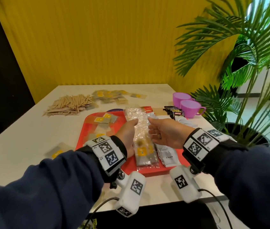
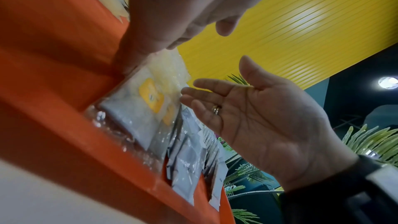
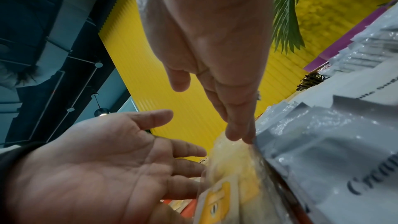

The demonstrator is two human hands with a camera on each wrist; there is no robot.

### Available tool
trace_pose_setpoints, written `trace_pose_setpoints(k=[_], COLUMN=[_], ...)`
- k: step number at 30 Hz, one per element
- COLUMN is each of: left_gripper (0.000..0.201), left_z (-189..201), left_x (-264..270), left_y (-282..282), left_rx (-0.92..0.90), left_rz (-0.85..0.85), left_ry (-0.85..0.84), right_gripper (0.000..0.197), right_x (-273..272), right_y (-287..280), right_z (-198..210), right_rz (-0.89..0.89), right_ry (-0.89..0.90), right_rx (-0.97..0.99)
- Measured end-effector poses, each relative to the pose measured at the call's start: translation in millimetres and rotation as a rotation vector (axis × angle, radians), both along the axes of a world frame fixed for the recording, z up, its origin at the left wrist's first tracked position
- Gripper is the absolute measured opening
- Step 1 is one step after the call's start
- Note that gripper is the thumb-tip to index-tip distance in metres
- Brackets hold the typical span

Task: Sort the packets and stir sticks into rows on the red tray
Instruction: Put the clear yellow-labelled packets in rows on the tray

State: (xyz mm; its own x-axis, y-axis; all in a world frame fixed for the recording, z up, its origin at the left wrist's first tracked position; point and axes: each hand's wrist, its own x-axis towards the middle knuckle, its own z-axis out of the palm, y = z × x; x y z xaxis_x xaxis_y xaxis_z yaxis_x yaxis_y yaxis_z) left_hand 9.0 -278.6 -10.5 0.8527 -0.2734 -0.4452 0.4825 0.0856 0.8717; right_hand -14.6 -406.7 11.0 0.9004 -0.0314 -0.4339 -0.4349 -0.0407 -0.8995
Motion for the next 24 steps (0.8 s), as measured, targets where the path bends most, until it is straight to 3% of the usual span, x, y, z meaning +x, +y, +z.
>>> trace_pose_setpoints(k=[6,14,19,21,24], left_gripper=[0.068,0.065,0.099,0.084,0.065], left_z=[10.6,17.2,-2.8,-18.9,-1.0], left_x=[17.4,66.7,94.8,110.9,94.8], left_y=[6.8,8.1,-2.3,-9.4,-8.6], left_rx=[0.01,0.049,-0.081,-0.044,-0.003], left_rz=[0.09,0.062,-0.065,-0.03,0.028], left_ry=[-0.061,-0.038,0.049,0.02,0.047], right_gripper=[0.029,0.033,0.035,0.037,0.04], right_x=[21.0,62.8,79.7,84.8,93.6], right_y=[-4.4,-5.1,-4.6,-4.8,-9.1], right_z=[8.9,15.2,8.7,7.9,10.6], right_rz=[-0.102,-0.158,-0.085,-0.063,-0.068], right_ry=[-0.052,-0.023,0.027,0.039,0.028], right_rx=[-0.006,-0.003,-0.011,-0.001,-0.019])
